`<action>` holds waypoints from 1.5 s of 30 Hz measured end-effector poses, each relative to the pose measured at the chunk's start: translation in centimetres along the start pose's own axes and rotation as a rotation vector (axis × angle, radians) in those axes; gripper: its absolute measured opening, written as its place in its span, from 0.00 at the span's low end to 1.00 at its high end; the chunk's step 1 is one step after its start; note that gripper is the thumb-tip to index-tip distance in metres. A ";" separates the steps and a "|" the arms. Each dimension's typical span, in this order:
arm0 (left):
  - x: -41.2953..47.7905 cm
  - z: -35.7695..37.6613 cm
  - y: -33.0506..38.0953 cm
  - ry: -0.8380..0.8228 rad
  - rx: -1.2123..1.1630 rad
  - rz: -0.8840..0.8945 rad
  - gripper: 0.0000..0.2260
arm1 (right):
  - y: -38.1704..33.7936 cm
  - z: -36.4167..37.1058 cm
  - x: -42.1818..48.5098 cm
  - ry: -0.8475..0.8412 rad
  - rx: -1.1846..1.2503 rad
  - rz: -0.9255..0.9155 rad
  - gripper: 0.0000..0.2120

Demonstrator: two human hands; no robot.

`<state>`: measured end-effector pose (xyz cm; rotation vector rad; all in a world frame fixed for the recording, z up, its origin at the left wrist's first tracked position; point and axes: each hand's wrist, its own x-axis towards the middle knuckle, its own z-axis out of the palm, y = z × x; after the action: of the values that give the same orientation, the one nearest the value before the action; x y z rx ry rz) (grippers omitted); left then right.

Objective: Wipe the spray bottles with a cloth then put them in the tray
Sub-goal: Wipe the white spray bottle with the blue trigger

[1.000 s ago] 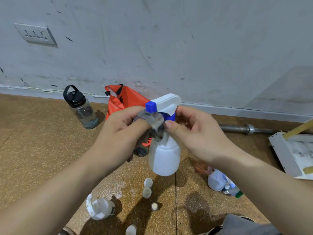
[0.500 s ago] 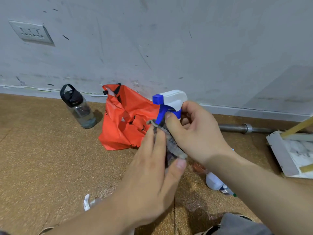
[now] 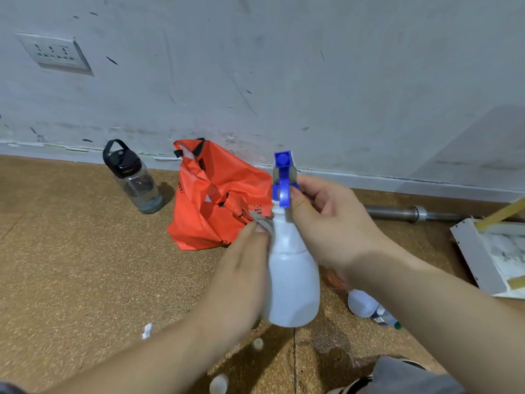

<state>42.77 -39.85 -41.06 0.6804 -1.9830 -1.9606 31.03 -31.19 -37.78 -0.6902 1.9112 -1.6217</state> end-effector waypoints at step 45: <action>2.0 -0.3 0.1 0.165 -0.502 -0.633 0.13 | -0.3 -1.2 1.7 0.239 0.074 -0.091 0.08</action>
<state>41.19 -41.17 -41.24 1.3797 -1.1700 -2.4996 28.93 -31.55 -37.44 -0.5821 1.9966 -1.8948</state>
